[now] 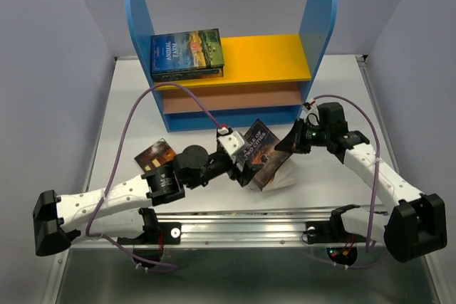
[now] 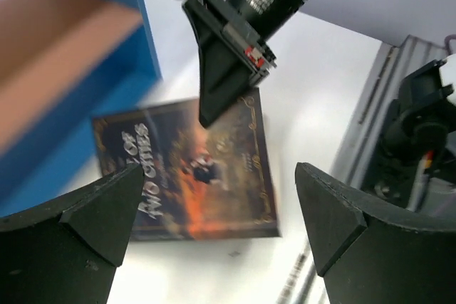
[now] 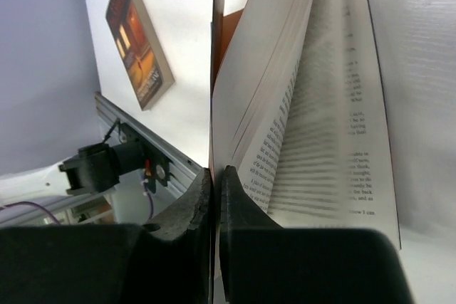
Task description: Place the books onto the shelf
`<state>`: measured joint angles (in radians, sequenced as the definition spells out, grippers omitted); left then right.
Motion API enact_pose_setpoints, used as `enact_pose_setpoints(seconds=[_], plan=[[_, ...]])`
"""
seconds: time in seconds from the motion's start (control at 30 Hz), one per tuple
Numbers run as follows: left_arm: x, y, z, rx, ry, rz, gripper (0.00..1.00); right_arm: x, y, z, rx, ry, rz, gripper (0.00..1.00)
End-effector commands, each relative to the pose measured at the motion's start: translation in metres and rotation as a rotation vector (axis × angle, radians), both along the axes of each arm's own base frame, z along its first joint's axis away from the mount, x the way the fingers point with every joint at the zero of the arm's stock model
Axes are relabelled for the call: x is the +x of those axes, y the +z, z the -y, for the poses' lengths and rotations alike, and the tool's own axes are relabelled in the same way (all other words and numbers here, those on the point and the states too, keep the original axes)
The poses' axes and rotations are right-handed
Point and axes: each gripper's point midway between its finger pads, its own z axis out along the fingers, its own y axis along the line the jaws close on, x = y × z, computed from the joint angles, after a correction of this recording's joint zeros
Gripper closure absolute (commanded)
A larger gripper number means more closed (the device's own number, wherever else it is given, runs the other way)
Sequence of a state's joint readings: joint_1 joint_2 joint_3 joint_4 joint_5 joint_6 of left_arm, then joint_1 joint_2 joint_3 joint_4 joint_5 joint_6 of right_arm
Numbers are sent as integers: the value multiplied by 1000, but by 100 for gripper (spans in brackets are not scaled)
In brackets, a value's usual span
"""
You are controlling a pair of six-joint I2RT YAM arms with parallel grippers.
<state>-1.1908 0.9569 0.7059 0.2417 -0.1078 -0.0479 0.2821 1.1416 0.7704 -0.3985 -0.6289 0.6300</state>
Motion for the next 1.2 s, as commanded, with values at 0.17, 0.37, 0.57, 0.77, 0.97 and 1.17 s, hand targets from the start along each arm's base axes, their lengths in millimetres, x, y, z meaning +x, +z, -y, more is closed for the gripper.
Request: enact_pose_setpoints(seconds=[0.17,0.37,0.57,0.77,0.97,1.17], plan=[[6,1,10,213,-160,425,1,11,66,-4,214,1,1,99],[7,-52,1,235,-128,375,3,17,80,2,206,-5,-48,99],[4,-69,-5,198,-119,355,6,17,80,4,167,7,-89,99],[1,-73,12,190,-162,397,6,9,82,2,193,16,-120,99],[14,-82,29,277,-140,500,5,3,83,0,221,22,-159,99],[14,-84,32,281,-150,557,5,3,91,-2,240,27,-158,99]])
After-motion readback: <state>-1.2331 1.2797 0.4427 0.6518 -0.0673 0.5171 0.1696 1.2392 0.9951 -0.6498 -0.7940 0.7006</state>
